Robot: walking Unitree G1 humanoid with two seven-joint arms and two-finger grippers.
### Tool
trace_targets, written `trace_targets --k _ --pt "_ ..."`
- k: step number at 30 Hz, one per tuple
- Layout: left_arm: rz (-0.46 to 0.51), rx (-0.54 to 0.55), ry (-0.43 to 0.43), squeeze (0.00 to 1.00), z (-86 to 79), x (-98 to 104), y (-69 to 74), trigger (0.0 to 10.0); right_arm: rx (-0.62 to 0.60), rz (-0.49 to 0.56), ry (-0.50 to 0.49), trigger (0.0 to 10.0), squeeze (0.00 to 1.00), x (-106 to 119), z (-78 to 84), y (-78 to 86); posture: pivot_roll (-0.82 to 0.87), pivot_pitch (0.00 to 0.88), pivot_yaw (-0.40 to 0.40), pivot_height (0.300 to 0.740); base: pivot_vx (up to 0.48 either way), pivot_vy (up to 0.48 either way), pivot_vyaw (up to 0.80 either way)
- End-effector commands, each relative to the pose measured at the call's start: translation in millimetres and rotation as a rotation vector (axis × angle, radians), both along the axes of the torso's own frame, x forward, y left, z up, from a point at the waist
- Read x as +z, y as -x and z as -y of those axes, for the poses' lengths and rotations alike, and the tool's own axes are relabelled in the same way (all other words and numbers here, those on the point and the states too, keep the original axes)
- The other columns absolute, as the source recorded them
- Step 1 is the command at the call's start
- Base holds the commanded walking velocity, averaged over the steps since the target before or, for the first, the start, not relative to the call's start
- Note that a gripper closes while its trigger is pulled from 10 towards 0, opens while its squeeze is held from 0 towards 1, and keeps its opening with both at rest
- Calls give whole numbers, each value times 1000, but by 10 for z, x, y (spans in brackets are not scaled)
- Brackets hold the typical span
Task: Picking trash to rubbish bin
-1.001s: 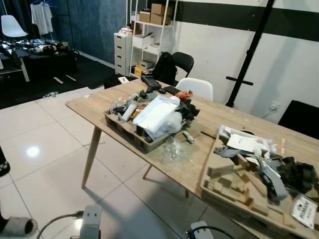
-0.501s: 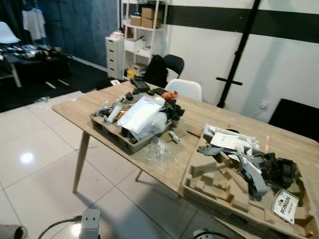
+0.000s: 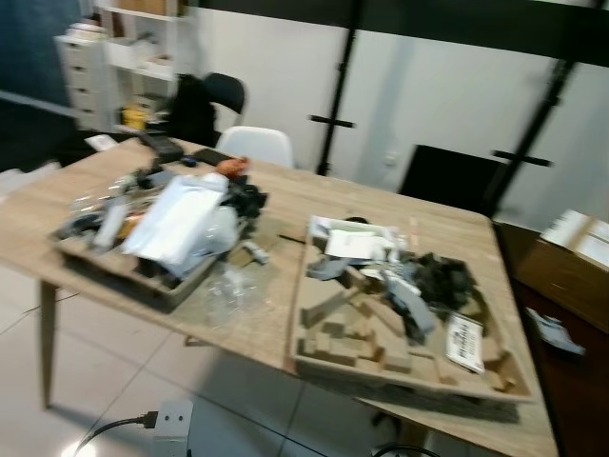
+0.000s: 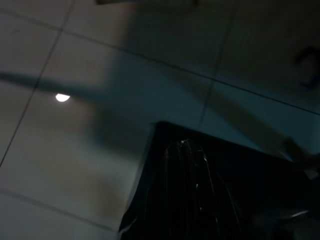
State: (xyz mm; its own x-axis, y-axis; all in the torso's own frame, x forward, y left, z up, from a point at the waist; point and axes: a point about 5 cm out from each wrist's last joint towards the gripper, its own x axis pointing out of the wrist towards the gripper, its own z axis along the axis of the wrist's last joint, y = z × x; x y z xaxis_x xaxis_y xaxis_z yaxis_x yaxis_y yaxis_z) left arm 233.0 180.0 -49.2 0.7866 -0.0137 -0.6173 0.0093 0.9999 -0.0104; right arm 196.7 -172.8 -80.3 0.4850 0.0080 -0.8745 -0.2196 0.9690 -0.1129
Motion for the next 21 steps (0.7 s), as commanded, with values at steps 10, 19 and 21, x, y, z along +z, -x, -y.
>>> trace_targets --k 10,19,21 --pt "-26 -29 -15 0 -10 -32 42 10000 -36 -14 -1 10000 0 -19 27 41 47 42 -57 740 0 0 -800" --pt "-19 -39 -14 0 3 -23 31 10000 -44 -13 -4 10000 0 -23 28 49 50 42 -56 740 0 0 -800" --pt "-16 -39 -12 0 3 -19 25 10000 -47 -10 -7 10000 0 -21 25 44 50 39 -55 740 0 0 -800"
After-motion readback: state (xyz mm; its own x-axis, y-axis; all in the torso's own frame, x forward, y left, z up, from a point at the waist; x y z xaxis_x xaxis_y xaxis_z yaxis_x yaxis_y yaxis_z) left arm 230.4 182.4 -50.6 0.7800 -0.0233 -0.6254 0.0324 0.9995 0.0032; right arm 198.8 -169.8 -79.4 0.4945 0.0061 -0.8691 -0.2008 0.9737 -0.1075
